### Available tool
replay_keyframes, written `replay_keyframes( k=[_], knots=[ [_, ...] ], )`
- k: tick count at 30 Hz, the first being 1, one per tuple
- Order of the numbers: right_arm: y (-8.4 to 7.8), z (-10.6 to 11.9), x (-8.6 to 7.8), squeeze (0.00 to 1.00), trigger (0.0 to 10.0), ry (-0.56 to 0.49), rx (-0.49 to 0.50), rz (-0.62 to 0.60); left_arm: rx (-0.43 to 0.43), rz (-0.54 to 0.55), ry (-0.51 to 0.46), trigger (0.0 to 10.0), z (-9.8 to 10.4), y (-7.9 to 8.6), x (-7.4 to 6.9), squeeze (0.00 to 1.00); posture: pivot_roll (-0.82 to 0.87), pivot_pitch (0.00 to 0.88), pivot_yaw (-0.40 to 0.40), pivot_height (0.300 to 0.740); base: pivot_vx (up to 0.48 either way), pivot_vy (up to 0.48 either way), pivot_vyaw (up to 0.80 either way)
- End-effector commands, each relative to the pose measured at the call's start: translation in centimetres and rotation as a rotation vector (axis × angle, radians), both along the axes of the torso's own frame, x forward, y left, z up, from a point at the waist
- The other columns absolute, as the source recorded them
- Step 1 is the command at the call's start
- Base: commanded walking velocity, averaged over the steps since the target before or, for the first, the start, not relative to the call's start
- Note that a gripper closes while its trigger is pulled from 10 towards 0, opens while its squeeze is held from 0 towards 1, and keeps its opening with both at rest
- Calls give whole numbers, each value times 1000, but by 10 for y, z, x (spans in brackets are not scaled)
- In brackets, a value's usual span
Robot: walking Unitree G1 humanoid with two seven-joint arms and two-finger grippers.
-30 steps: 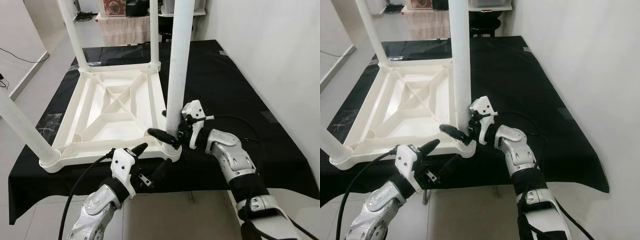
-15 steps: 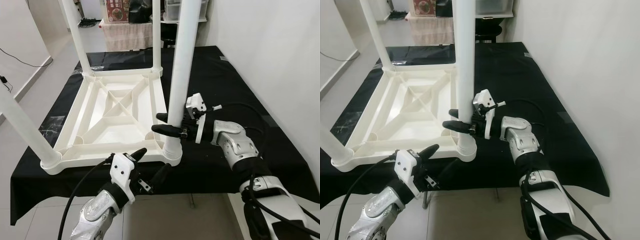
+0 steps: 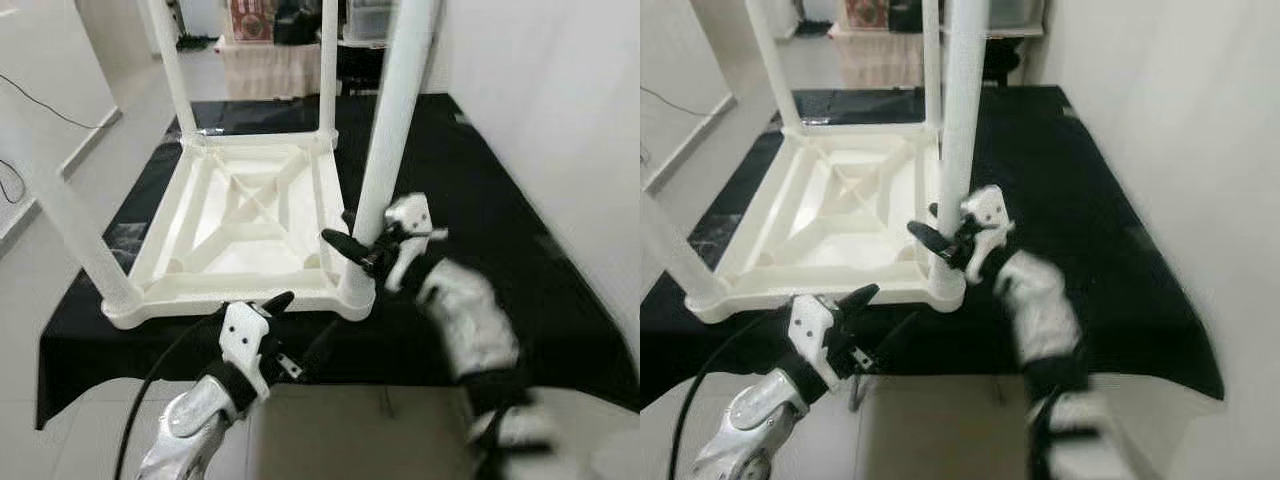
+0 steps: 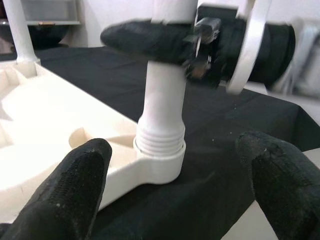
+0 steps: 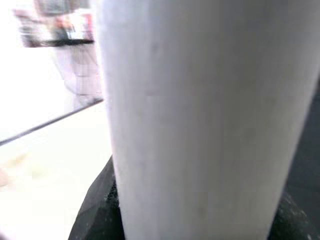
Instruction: Building children table
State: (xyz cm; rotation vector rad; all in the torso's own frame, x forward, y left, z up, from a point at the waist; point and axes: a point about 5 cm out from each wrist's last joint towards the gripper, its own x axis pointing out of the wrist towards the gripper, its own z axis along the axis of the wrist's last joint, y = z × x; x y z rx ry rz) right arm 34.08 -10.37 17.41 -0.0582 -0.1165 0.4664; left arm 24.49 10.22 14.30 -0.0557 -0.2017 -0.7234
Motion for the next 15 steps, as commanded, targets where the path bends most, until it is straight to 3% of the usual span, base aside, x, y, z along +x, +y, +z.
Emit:
replay_keyframes(
  k=[1,3,9,10,11,12,13,14,15],
  knots=[
    [-10,-44,-8,0,0,154,-87,-78,14,1,11,10000,-2,5,0,0,-46,160,44,740,0,0,0],
    [-15,-42,-1,0,0,150,-83,-89,10,-9,18,10000,-1,4,1,0,-21,164,29,740,0,0,0],
    [-13,-42,-3,0,0,144,-101,-98,7,4,18,10000,-1,6,1,0,-33,160,30,740,0,0,0],
    [-14,-42,-2,0,1686,150,-95,-105,7,5,17,10000,-1,6,1,0,-33,157,31,740,0,0,0],
    [-15,-41,-3,0,7451,165,-73,-114,6,5,17,10000,-1,5,1,0,-32,156,30,740,0,0,0],
    [-14,-40,-4,0,10000,175,-46,-106,5,5,17,10000,-1,5,1,0,-31,155,30,740,0,0,0],
    [-14,-40,-4,0,10000,175,-46,-106,5,5,17,10000,-1,5,1,0,-31,155,30,740,0,0,0],
    [-13,-36,-3,808,10000,197,42,-54,4,2,19,10000,-1,4,2,0,-29,151,28,740,0,0,0],
    [-11,-30,-3,1000,10000,194,87,-16,3,1,20,10000,-1,4,2,0,-26,147,25,740,0,0,0]
  ],
)
